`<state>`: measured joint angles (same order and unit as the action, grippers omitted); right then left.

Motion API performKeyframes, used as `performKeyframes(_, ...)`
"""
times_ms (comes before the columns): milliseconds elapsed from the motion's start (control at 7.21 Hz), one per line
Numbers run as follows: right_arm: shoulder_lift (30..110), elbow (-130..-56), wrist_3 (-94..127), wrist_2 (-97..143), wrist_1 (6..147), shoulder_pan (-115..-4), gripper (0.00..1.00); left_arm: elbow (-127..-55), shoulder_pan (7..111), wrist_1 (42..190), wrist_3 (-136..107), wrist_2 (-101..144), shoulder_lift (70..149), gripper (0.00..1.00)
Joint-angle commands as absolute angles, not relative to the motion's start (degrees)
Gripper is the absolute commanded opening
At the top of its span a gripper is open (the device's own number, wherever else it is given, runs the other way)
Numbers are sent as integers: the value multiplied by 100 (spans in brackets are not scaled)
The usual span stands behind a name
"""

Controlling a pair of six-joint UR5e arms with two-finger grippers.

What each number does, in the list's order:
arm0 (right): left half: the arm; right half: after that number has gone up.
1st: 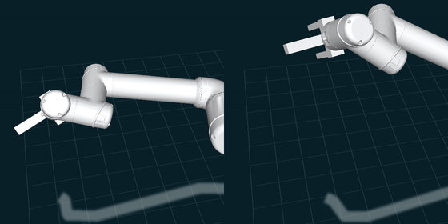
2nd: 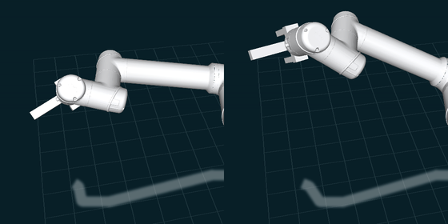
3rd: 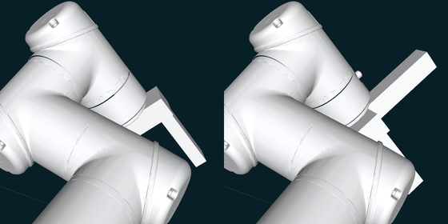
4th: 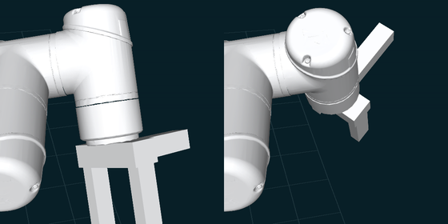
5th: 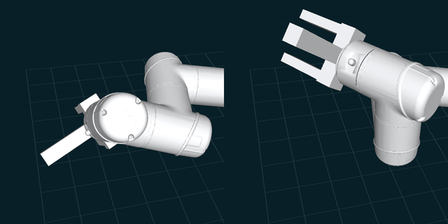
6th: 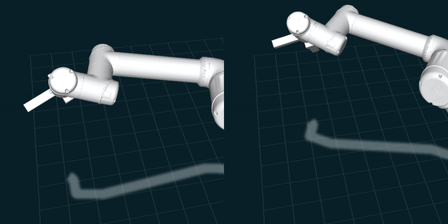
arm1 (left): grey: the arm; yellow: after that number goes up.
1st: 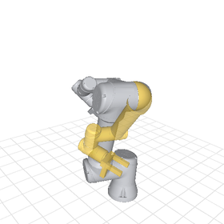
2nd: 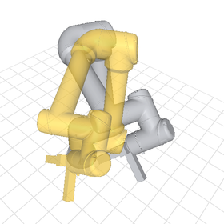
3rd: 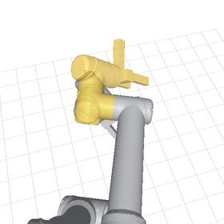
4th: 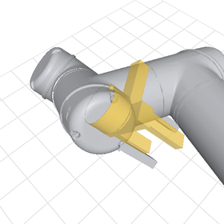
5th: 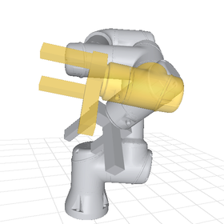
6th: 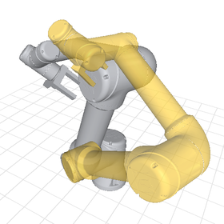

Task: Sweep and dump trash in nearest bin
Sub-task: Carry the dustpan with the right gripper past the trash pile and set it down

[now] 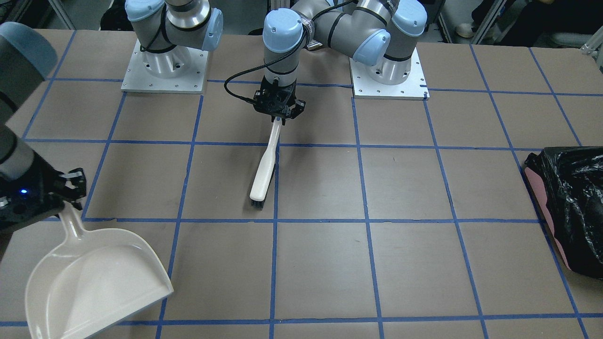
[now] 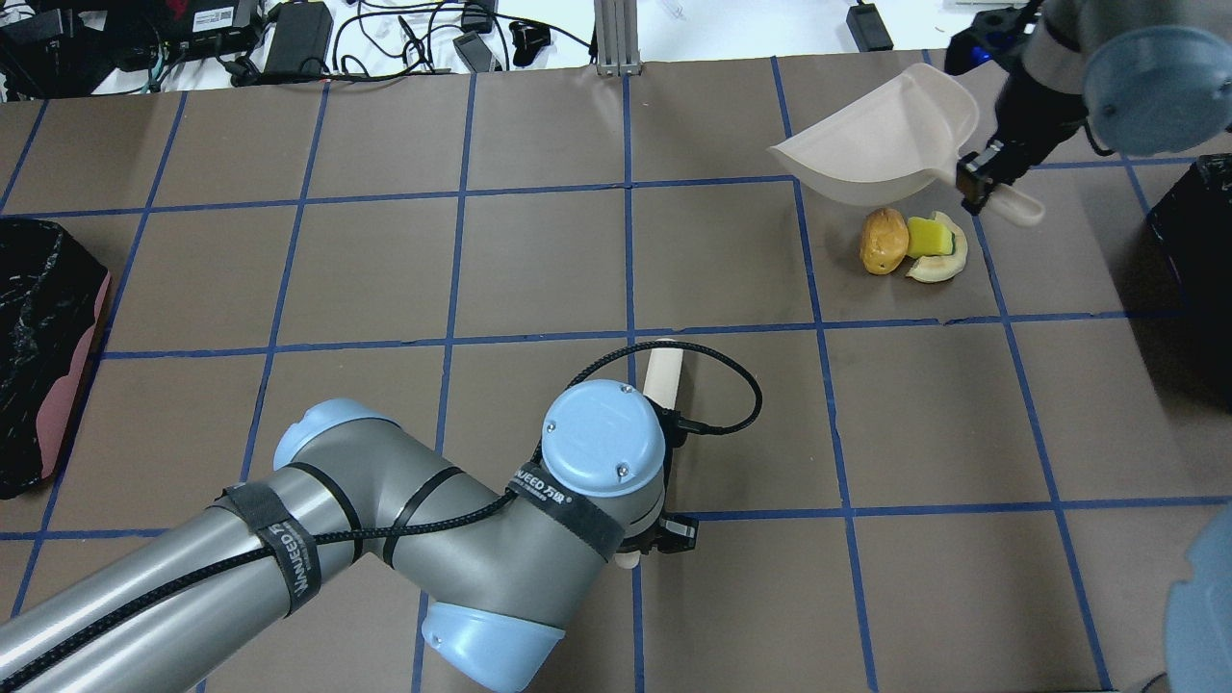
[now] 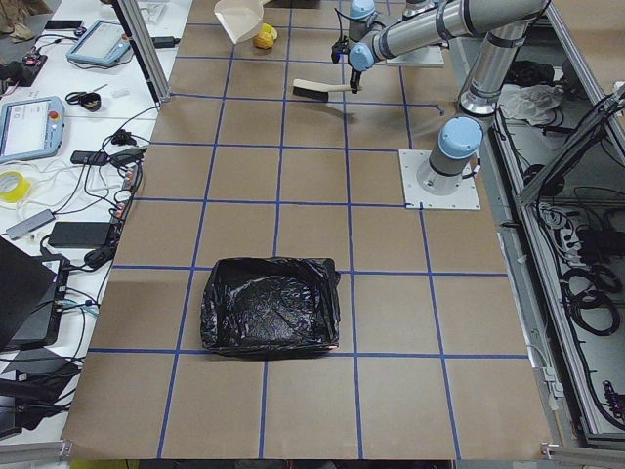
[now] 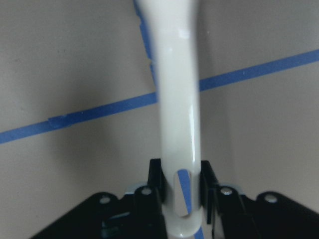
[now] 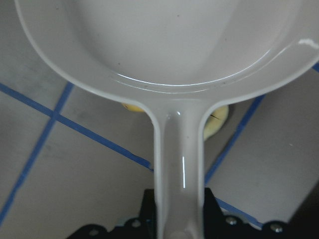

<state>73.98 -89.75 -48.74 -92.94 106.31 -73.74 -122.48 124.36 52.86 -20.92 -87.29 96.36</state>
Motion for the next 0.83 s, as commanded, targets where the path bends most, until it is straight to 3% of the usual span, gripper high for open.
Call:
performKeyframes(0,7400,-8729,-7047,-9493,10661,-6481,0,-11806,12340,5736,-2135,-8815,9642,0)
performKeyframes(694,7295,-8719,-9872,-9826,10722,-5547,0,-10621,11998,5968,-2654,-9290,10044,0)
